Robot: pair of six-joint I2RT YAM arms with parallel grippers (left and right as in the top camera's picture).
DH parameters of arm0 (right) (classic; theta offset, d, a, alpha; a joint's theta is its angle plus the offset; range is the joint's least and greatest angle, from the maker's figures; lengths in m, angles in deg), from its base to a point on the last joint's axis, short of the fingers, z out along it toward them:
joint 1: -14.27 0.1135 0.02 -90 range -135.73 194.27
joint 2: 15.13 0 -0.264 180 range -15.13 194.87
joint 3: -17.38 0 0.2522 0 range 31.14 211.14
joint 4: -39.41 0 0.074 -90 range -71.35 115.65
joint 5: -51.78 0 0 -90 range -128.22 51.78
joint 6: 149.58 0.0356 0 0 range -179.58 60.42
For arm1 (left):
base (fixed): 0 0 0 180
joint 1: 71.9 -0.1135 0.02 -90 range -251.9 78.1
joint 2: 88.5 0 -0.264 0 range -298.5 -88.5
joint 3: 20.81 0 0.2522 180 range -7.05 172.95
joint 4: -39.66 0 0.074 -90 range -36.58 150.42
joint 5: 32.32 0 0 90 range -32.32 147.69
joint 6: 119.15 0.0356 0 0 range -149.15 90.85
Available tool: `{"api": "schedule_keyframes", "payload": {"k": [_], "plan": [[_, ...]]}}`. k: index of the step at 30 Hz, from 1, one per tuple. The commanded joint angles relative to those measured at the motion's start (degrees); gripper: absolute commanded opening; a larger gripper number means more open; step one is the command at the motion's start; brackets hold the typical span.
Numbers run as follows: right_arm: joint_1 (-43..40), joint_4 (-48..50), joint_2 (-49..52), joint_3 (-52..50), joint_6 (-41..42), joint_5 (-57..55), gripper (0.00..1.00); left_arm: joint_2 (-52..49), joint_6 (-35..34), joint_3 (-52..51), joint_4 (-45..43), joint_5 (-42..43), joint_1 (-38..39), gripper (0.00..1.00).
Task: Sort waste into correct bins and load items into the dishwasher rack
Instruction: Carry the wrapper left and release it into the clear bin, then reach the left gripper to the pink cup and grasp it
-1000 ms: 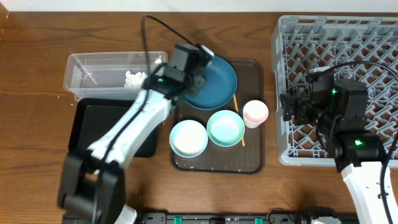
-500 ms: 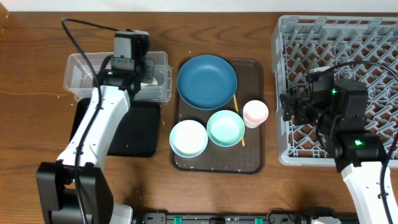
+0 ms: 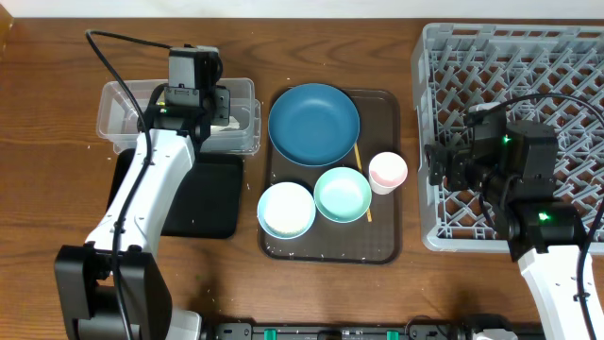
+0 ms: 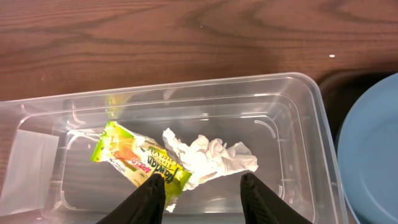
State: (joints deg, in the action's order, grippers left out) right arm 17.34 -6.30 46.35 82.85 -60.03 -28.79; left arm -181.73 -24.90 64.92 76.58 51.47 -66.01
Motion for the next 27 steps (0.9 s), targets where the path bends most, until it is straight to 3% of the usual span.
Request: {"api": "schedule_keyframes", "payload": {"k": [1,4,8,10,18,27], "plan": [[-1.2,0.0,0.0,1.1,0.9,0.3,0.99,-0.6,-2.3,0.1,0.7,-0.2,0.0,0.51],[-1.2,0.0,0.1,1.1,0.9,0.3,0.99,-0.6,-4.0,0.1,1.4,4.6,0.1,0.58],[-1.2,-0.1,0.3,1.1,0.8,0.3,0.99,-0.6,-4.3,0.1,2.0,19.6,0.2,0.58],[-1.2,-0.1,0.5,1.1,0.8,0.3,0.99,-0.6,-5.4,0.1,2.6,22.8,0.6,0.57],[-1.2,0.0,0.7,1.1,0.8,0.3,0.99,-0.6,-6.7,0.1,5.3,23.2,8.7,0.53],[-1.2,-0.6,0.7,1.1,3.7,-4.7,0.99,-0.8,-6.7,0.1,2.3,23.2,21.7,0.54]]}}
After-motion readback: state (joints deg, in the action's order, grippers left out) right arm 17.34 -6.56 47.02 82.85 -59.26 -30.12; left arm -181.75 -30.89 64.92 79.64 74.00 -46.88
